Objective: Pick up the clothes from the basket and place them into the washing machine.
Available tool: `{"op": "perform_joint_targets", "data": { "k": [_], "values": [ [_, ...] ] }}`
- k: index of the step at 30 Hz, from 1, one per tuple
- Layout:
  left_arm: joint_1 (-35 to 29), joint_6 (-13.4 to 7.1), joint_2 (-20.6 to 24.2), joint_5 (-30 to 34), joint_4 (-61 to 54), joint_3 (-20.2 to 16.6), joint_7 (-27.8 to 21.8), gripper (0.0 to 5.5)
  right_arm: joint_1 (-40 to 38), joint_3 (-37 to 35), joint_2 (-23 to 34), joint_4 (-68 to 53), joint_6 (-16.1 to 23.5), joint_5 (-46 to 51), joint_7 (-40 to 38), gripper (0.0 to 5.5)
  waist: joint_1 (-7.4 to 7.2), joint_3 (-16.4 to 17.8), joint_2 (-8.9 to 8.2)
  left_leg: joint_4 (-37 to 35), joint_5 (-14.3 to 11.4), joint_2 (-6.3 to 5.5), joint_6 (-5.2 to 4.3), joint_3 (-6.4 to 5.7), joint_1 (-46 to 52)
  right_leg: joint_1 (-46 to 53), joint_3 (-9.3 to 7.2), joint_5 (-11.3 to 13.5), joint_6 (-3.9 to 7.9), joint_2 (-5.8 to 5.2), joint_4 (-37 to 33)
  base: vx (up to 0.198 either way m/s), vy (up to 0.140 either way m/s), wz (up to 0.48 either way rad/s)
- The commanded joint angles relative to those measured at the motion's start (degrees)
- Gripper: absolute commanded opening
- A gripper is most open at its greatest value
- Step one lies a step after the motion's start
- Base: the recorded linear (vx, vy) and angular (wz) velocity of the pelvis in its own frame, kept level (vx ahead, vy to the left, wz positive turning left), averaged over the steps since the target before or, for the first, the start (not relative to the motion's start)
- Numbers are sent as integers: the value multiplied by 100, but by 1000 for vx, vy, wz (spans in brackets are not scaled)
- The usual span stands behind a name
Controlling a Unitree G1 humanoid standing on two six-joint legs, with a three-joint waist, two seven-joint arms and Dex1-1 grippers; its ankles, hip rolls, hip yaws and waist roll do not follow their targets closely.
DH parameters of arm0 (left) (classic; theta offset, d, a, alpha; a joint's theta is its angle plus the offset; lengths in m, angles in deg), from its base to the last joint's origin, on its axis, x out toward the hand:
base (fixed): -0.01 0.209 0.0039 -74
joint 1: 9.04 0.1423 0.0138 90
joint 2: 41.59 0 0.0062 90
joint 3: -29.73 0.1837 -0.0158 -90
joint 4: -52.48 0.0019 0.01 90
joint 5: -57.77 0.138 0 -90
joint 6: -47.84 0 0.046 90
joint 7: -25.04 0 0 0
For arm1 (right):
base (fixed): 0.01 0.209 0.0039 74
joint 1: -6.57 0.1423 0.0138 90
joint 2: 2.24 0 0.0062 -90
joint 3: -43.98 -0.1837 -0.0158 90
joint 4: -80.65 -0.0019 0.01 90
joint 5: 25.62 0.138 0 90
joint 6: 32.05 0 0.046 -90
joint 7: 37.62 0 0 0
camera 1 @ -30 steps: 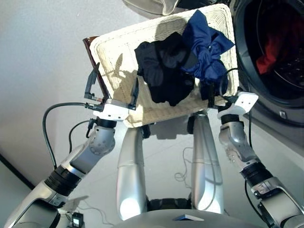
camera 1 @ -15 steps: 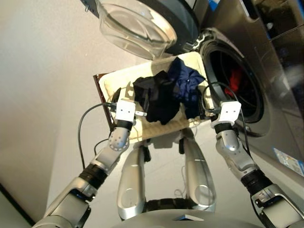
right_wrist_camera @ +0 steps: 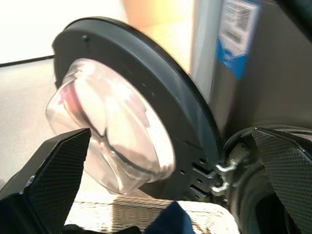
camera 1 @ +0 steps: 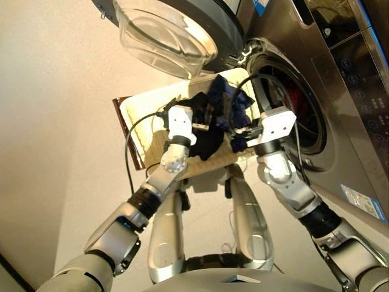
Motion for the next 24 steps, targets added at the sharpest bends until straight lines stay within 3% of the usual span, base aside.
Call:
{"op": "perform_joint_targets", "data": {
  "k": [1, 12, 16, 17, 20, 24],
  "values": [
    [-314, 42, -239, -59, 341, 34, 221, 550, 647, 148, -161, -875, 92, -135, -41, 550, 129, -62, -141, 333, 429, 151, -438, -377, -589, -255, -43, -196, 566, -91, 424, -52, -47, 45],
    [-981, 402, -843, -366, 1473, -2, 512, 550, 1824, 421, -522, -987, -4, -47, -378, 550, 80, -46, -152, 1079, 298, 306, -468, -507, -2068, -1576, -58, -242, 492, -140, 1029, -20, -7, 32],
    [-1109, 546, -899, -303, 1870, -205, 722, 550, 1904, 399, -556, -918, -58, -113, -518, 550, 72, -46, -172, 1728, 101, 452, -447, -644, -2658, -2098, -85, -433, 432, -125, 1645, -47, -23, 91],
    [-1110, 606, -897, -269, 1993, -257, 784, 550, 1876, 407, -561, -887, -64, -114, -575, 550, 81, -46, -167, 1982, -168, 494, -480, -706, -2681, -2130, -95, -691, 426, -92, 1915, 0, 0, 0],
    [-1249, 780, -893, -175, 2445, -410, 832, 550, 1855, 405, -532, -865, -32, -56, -595, 550, 77, -46, -204, 2542, -354, 578, -475, -794, -3057, -2471, -104, -867, 365, -70, 2449, -18, -16, -5],
    [-1457, 957, -929, -307, 3026, -661, 859, 550, 1788, 353, -474, -855, -54, 3, -593, 550, 72, -46, -239, 2880, -490, 598, -441, -854, -3334, -2736, -108, -955, 342, -57, 2705, 0, 0, 0]
  ]
}}
